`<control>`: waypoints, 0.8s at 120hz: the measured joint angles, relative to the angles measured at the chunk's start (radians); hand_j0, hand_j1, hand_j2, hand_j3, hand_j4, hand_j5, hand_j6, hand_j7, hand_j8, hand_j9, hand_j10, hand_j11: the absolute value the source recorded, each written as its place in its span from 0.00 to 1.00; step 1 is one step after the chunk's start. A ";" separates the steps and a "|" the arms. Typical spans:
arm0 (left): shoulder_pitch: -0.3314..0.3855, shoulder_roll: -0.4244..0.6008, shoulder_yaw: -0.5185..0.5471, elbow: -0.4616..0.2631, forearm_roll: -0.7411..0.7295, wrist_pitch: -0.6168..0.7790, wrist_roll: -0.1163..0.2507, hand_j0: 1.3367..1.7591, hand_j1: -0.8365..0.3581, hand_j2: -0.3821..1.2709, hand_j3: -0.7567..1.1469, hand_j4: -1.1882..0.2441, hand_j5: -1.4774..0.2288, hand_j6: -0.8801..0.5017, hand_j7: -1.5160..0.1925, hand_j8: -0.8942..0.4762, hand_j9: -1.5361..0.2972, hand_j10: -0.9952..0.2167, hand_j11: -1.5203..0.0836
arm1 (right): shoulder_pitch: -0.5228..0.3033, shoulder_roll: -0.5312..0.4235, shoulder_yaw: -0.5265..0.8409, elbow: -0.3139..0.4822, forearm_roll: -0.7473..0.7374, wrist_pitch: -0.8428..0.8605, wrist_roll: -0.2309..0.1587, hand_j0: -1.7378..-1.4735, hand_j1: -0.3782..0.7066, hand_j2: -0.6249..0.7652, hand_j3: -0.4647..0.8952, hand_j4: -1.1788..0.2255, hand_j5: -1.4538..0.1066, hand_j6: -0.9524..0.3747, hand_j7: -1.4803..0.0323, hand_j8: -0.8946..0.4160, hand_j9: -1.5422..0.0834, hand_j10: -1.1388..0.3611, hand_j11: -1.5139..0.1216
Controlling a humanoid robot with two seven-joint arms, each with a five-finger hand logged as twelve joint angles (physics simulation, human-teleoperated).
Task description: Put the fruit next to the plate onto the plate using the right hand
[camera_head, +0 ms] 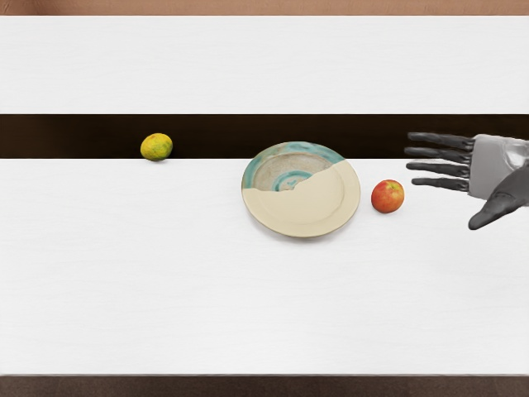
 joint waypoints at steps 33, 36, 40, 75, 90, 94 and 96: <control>0.000 0.000 0.000 0.000 0.000 0.000 0.000 0.76 0.99 0.23 0.40 0.83 0.87 0.64 0.89 0.65 0.84 0.82 0.95 | 0.266 0.085 0.006 0.022 -0.423 -0.004 -0.100 0.30 0.05 0.45 0.34 0.82 0.91 0.70 0.96 0.67 0.93 0.74 0.91; -0.001 0.000 0.000 0.000 0.000 0.000 0.000 0.76 0.99 0.23 0.40 0.83 0.87 0.64 0.89 0.65 0.84 0.82 0.95 | 0.287 0.094 0.006 0.033 -0.501 -0.018 -0.122 0.30 0.05 0.45 0.34 0.82 0.91 0.70 0.96 0.67 0.93 0.74 0.91; 0.000 0.000 0.000 0.000 0.000 0.000 0.000 0.76 0.99 0.23 0.40 0.83 0.87 0.64 0.89 0.65 0.84 0.82 0.95 | 0.308 0.108 0.005 0.047 -0.596 -0.040 -0.150 0.30 0.05 0.45 0.34 0.82 0.91 0.70 0.96 0.67 0.93 0.74 0.91; 0.000 0.000 0.000 0.000 0.000 0.000 0.000 0.76 0.99 0.23 0.40 0.83 0.87 0.64 0.89 0.65 0.84 0.82 0.95 | 0.252 0.308 -0.173 0.152 -1.048 -0.700 -0.218 0.30 0.05 0.45 0.34 0.82 0.91 0.70 0.96 0.66 0.93 0.74 0.91; 0.000 0.000 0.000 0.000 0.000 0.000 0.000 0.76 0.99 0.23 0.40 0.83 0.87 0.64 0.89 0.65 0.84 0.82 0.95 | 0.167 0.367 -0.197 0.160 -1.086 -0.820 -0.177 0.30 0.05 0.45 0.34 0.82 0.91 0.70 0.96 0.66 0.93 0.74 0.91; -0.001 0.000 0.000 0.000 0.000 0.000 0.000 0.76 0.99 0.23 0.40 0.83 0.87 0.64 0.89 0.65 0.84 0.82 0.95 | 0.152 0.377 -0.199 0.159 -1.090 -0.834 -0.172 0.30 0.05 0.45 0.34 0.82 0.91 0.70 0.96 0.66 0.93 0.74 0.91; 0.000 0.000 0.000 0.000 0.000 0.000 0.000 0.76 0.99 0.23 0.40 0.83 0.87 0.64 0.89 0.65 0.84 0.82 0.95 | 0.147 0.381 -0.200 0.158 -1.091 -0.839 -0.170 0.30 0.05 0.45 0.34 0.82 0.91 0.70 0.96 0.66 0.93 0.74 0.91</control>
